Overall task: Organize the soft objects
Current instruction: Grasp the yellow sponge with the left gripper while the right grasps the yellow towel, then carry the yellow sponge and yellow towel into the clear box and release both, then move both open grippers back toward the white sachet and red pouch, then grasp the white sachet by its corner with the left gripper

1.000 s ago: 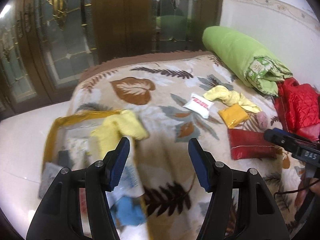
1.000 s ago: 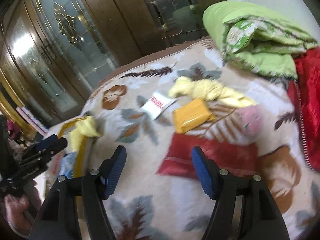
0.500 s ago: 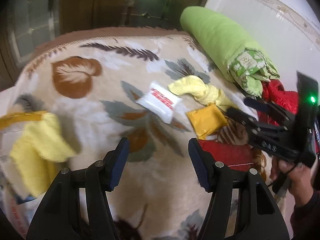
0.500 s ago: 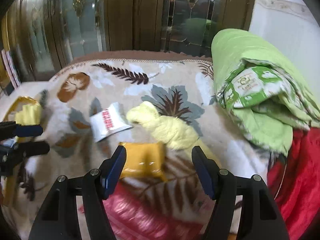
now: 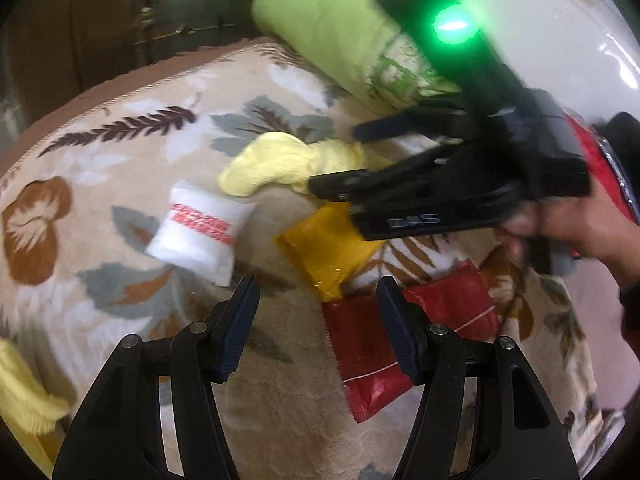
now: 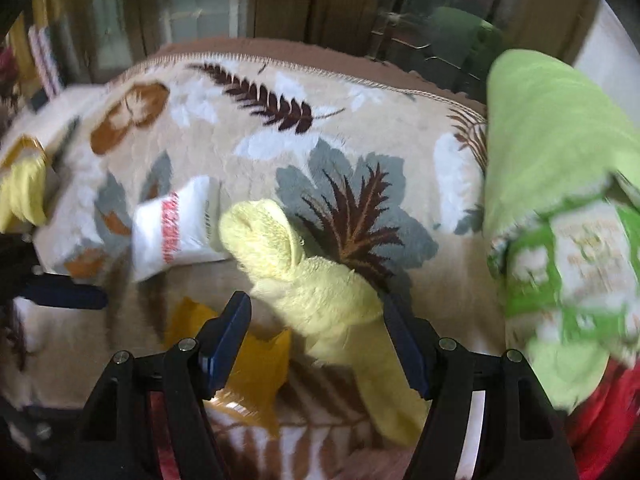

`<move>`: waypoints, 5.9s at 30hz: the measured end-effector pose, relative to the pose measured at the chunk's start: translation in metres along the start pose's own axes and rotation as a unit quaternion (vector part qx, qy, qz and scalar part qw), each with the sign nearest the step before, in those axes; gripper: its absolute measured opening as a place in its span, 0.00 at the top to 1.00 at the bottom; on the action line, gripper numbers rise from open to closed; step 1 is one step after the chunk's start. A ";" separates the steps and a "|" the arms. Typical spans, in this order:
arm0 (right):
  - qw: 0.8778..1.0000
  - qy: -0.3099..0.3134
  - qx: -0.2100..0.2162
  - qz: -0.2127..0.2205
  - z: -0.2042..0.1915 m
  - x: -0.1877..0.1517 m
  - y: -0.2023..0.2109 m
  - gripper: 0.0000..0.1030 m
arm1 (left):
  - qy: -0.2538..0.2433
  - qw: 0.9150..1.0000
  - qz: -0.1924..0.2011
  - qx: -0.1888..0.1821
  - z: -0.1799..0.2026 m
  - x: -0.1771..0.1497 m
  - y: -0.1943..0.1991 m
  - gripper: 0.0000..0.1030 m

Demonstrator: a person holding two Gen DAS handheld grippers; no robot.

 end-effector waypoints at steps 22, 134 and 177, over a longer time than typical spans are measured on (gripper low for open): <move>0.933 -0.300 0.160 0.118 0.059 -0.089 0.052 0.51 | -0.150 0.986 -0.037 0.066 0.037 0.043 -0.071 0.27; 0.908 -0.268 0.289 0.143 -0.170 -0.137 0.132 0.36 | 0.169 0.930 0.155 0.286 -0.053 -0.223 0.208 0.40; 0.773 -0.489 0.393 0.094 -0.052 -0.210 0.014 0.23 | 0.040 0.994 0.009 0.104 -0.055 0.010 -0.005 0.30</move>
Point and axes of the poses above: each gripper's, at about its wrist camera, not at the fingertips, and y roughly against the way its jaws point, z to its right, x to its top, the point moved 3 cm from there along -y, roughly the way its jaws point, and after that the axes turned 13 degrees about -z, right-handed, at the moved point
